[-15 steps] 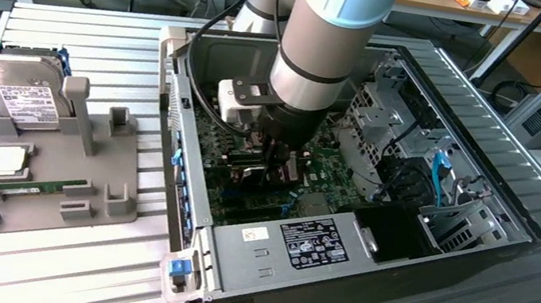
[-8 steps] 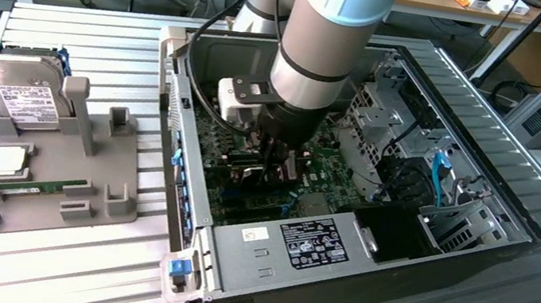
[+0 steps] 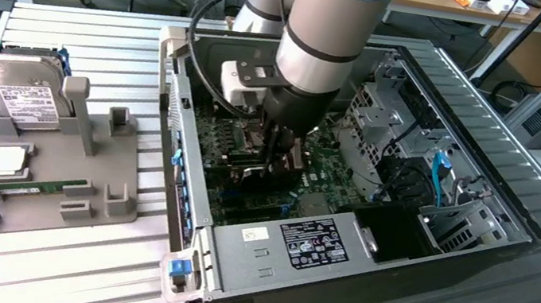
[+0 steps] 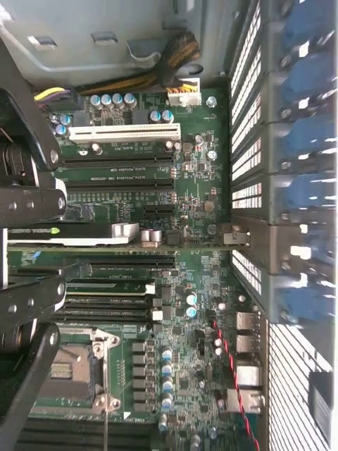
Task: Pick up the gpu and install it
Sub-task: 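Insert the gpu into the slot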
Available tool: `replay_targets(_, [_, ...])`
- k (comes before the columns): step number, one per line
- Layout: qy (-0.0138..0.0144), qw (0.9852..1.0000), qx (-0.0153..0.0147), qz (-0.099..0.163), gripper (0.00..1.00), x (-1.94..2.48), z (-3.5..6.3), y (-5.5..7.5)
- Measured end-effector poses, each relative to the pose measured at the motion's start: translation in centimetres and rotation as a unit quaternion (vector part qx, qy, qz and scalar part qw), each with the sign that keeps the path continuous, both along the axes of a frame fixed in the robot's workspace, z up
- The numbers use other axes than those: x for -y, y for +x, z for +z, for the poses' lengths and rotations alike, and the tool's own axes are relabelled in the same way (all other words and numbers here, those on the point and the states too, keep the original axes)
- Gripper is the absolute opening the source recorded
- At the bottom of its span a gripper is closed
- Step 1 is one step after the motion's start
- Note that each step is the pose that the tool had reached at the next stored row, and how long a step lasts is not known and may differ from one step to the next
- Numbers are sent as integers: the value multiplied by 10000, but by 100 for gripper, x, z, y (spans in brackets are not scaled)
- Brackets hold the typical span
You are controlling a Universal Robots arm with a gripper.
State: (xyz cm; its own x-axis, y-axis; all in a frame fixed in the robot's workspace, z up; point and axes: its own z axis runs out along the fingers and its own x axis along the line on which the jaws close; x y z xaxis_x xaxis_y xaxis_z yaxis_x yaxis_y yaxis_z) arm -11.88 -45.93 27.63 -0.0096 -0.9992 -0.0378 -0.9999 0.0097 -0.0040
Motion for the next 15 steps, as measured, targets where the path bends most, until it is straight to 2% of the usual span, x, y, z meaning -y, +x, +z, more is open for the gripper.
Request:
replay_targets(4, [0,10000,3,0,35,-5,225,0])
replay_targets(11, [0,10000,9,0,35,-7,440,0])
replay_targets(15, [0,10000,10,0,35,-8,520,0])
